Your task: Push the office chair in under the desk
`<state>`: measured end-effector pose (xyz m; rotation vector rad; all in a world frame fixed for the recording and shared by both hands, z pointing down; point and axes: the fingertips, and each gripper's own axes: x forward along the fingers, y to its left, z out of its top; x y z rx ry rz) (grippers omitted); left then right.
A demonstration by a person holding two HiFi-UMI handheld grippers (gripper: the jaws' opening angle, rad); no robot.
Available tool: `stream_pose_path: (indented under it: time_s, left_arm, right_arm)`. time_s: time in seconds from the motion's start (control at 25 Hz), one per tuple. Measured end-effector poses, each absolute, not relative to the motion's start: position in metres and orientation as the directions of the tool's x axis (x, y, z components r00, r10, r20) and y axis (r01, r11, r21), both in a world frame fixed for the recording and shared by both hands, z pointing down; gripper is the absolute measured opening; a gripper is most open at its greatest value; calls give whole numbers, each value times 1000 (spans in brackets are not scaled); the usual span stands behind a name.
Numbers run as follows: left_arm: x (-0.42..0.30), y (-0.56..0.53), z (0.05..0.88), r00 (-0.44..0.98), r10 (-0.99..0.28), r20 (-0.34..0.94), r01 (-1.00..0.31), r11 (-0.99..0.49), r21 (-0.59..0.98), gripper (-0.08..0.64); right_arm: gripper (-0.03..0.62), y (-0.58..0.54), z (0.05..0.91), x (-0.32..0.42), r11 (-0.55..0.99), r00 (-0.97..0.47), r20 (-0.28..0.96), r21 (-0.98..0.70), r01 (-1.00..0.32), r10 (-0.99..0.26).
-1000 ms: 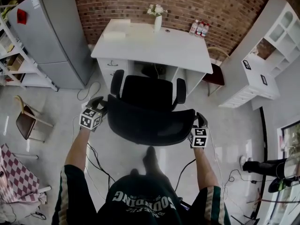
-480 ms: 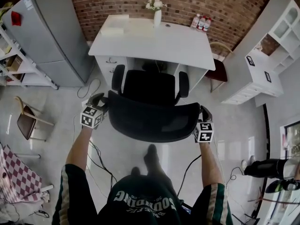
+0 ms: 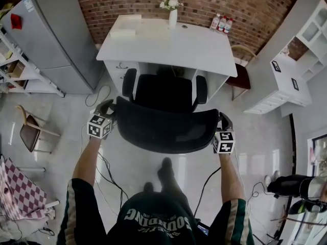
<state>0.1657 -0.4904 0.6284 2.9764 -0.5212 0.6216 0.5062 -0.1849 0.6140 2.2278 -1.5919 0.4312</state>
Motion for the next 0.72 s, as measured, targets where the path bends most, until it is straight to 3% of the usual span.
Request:
stream_pose_path:
  time_s: [0.52, 0.72]
  left_arm:
    - [160, -482, 635, 856, -319, 406, -356, -934, 17, 250]
    - [135, -462, 646, 835, -337, 435, -379, -925, 10, 272]
  right_arm:
    - [247, -174, 623, 508, -282, 296, 476, 102, -954, -828]
    - [250, -143, 619, 503, -342, 347, 489, 103, -934, -800]
